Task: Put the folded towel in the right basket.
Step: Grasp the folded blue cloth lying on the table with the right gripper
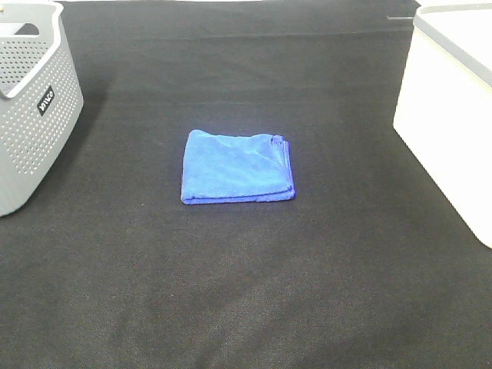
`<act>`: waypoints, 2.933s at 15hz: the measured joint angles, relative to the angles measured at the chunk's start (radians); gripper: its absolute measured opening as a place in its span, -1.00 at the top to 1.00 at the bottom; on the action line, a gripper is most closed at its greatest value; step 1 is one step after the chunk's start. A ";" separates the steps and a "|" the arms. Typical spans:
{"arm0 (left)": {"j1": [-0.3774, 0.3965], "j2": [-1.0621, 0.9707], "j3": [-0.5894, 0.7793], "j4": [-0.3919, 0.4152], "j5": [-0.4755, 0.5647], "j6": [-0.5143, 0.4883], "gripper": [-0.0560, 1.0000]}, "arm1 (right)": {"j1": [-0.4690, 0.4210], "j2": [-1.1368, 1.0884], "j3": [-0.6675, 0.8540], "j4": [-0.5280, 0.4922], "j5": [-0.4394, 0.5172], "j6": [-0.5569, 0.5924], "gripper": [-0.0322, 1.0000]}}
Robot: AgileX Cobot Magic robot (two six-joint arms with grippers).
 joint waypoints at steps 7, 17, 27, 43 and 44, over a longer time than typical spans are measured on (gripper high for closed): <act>0.000 0.000 0.000 0.000 0.000 0.000 -0.97 | 0.000 0.000 0.000 0.000 0.000 0.000 -0.94; 0.000 0.000 0.000 -0.001 0.000 0.000 -0.97 | 0.000 0.000 0.000 0.000 0.000 -0.001 -0.94; 0.000 0.000 0.000 -0.001 0.000 0.000 -0.97 | 0.000 0.000 0.000 0.000 0.000 -0.002 -0.94; 0.000 0.000 0.000 -0.001 0.000 0.000 -0.97 | 0.000 0.000 0.000 0.000 0.000 -0.002 -0.94; 0.000 0.000 0.000 -0.001 0.000 0.000 -0.97 | 0.000 0.000 0.000 0.000 0.000 -0.002 -0.94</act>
